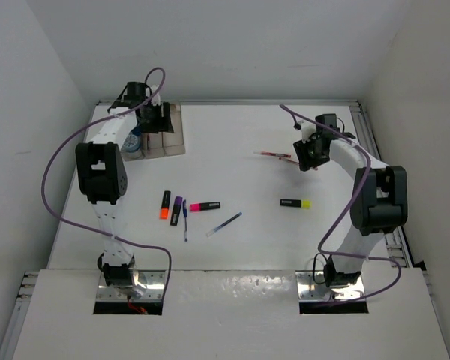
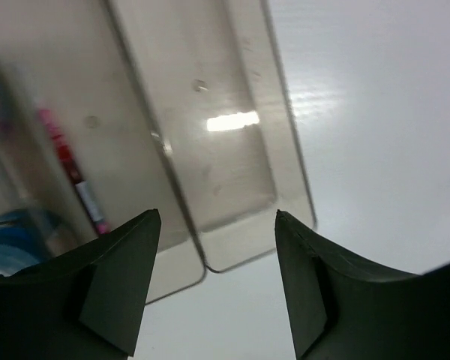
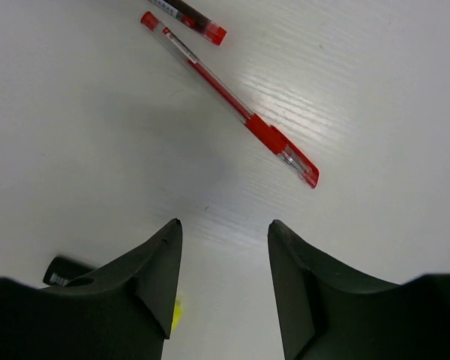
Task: Sort the stationery into containers
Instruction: Pick up the pen from the center of the board.
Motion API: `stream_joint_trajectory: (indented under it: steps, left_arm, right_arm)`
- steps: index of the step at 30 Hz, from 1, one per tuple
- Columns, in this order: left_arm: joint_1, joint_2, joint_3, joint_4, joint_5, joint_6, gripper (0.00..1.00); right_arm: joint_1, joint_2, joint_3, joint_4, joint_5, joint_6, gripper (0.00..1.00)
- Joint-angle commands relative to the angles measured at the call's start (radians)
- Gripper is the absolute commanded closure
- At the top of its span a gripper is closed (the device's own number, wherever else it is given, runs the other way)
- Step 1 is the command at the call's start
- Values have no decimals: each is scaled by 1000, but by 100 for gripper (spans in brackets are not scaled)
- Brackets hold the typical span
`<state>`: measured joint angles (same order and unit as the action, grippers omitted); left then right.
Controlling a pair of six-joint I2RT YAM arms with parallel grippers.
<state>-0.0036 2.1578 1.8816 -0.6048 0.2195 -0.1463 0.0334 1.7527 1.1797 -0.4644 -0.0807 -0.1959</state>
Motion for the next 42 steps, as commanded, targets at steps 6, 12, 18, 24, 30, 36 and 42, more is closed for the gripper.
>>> stream_joint_trajectory:
  steps: [6, 12, 18, 24, 30, 36, 42]
  left_arm:
    - [54, -168, -90, 8, 595, 197, 30]
    - [53, -173, -91, -44, 656, 240, 30]
    - [53, -182, -102, -62, 679, 274, 30]
    - [53, -188, -105, -99, 675, 297, 30]
    - [60, -197, -85, -116, 669, 304, 30]
    - [63, -228, -87, -128, 684, 323, 30]
    - [45, -314, -163, -142, 684, 405, 30]
  right_arm:
    - [-79, 96, 75, 27, -171, -218, 51]
    - [-99, 157, 124, 12, -206, -283, 49]
    - [-107, 214, 129, 44, -202, -342, 49]
    - [-131, 290, 184, 34, -243, -364, 56]
    - [-144, 349, 268, -160, -317, -502, 73]
    - [-119, 246, 131, -204, -314, -620, 89]
    - [-57, 12, -116, -188, -355, -668, 99]
